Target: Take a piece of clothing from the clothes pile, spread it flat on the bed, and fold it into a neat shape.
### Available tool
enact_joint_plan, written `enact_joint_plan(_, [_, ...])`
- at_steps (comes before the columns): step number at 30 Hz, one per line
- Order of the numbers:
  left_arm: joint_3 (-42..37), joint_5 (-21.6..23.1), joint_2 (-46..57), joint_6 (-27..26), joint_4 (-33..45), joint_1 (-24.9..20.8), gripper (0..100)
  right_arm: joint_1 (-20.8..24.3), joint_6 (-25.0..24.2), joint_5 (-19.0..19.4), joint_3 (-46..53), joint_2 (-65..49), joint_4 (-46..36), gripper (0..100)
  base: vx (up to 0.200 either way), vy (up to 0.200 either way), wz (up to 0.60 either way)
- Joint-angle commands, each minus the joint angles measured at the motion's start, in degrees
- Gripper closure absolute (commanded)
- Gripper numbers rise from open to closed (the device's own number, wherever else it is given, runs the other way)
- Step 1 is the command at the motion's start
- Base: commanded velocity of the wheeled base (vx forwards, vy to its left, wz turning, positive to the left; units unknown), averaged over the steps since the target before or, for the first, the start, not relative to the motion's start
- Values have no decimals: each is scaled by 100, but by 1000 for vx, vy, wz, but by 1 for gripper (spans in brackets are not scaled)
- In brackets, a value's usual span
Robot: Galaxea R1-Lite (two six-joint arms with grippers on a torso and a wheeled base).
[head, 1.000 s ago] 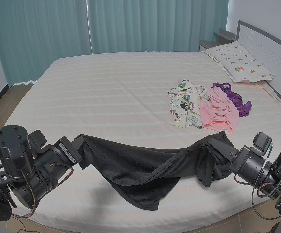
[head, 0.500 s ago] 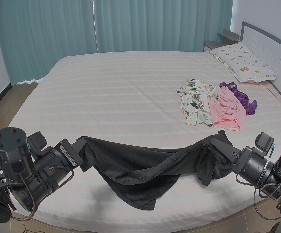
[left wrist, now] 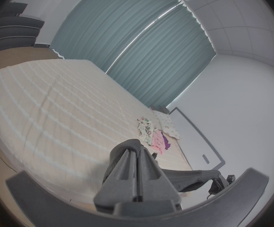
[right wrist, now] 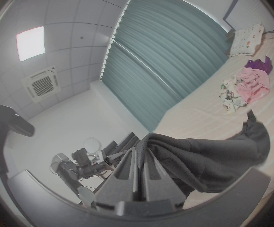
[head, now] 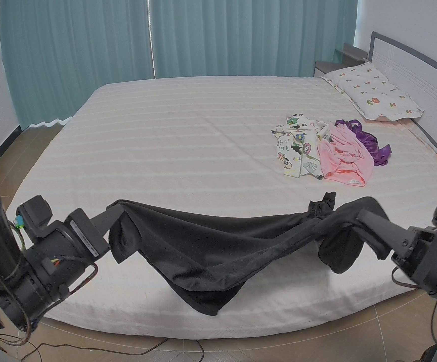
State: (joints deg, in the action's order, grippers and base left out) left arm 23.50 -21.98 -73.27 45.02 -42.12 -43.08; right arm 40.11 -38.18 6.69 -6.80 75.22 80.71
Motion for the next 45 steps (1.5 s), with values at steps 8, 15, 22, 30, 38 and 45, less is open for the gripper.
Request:
enact_joint_plan(8, [1025, -26, 1596, -169, 1232, 415, 100, -284, -348, 579, -2115, -2081, -2209, 100, -75, 0, 0])
enact_joint_plan(15, [1069, -34, 1315, -55, 1153, 705, 100, -2060, -1016, 1387, -3706, -701, -2587, 100, 0, 0, 0])
enact_joint_plan(22, [1156, -17, 445, 183, 1013, 942, 100, -2578, -849, 1449, -4373, 890, -2534, 100, 29, 0, 0])
enact_joint_plan(30, [1192, 80, -390, 235, 406, 1294, 100, -2596, -418, 1036, -4330, 1496, -1928, 100, 200, 0, 0])
enact_joint_plan(38, [1174, 97, -575, 270, 380, 1355, 100, -2543, -383, 1036, -4294, 1610, -1919, 100, 200, 0, 0])
enact_joint_plan(45, [1148, 106, -689, 270, 380, 1469, 100, -2517, -374, 1027, -4303, 1997, -1910, 100, 200, 0, 0])
